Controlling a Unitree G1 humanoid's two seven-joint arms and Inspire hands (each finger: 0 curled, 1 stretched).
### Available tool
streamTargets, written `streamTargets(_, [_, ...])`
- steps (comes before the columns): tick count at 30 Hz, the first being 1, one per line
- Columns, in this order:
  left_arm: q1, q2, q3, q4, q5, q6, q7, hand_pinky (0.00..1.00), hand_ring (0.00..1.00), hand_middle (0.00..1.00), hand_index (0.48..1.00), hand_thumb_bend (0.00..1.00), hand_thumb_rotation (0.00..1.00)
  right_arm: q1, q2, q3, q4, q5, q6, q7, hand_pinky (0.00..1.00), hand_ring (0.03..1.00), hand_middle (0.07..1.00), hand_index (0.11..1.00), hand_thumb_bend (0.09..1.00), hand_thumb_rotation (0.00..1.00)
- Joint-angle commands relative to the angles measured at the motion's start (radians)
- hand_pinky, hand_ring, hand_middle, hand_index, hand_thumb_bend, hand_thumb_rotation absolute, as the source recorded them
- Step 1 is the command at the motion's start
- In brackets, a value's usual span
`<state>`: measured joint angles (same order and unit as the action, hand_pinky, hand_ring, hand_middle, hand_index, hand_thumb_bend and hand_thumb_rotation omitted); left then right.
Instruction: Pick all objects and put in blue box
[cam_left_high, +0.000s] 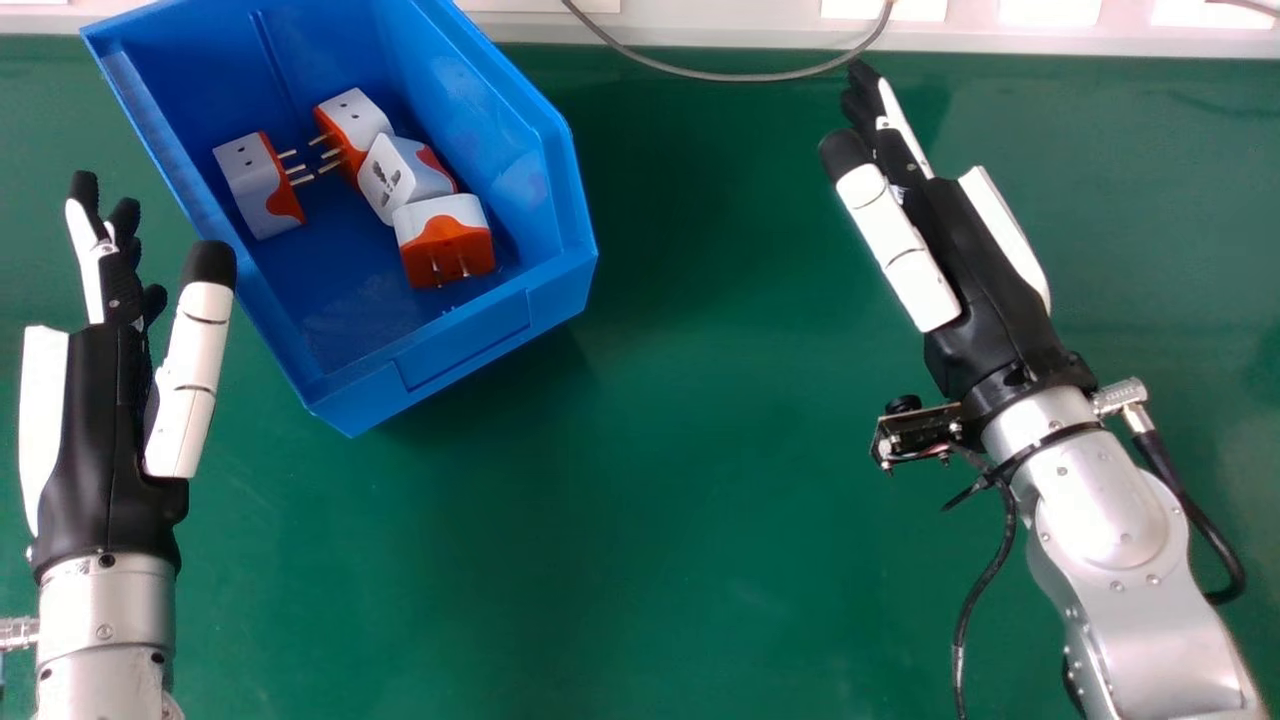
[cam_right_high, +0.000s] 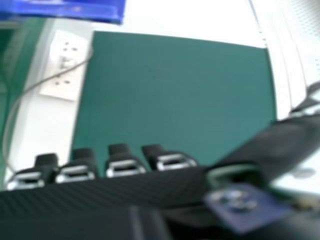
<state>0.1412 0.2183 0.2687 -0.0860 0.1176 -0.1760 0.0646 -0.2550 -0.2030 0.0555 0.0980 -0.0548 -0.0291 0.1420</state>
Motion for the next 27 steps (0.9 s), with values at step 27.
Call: streamTargets(27, [-0.076,0.010,-0.006,0.066,-0.035,-0.019,-0.002,0.95,1.00,1.00,1.000,0.53,1.00,-0.121,-0.108,-0.112,0.002,0.091,0.281,0.146,0.98,1.000,1.000,1.000,0.357,1.00])
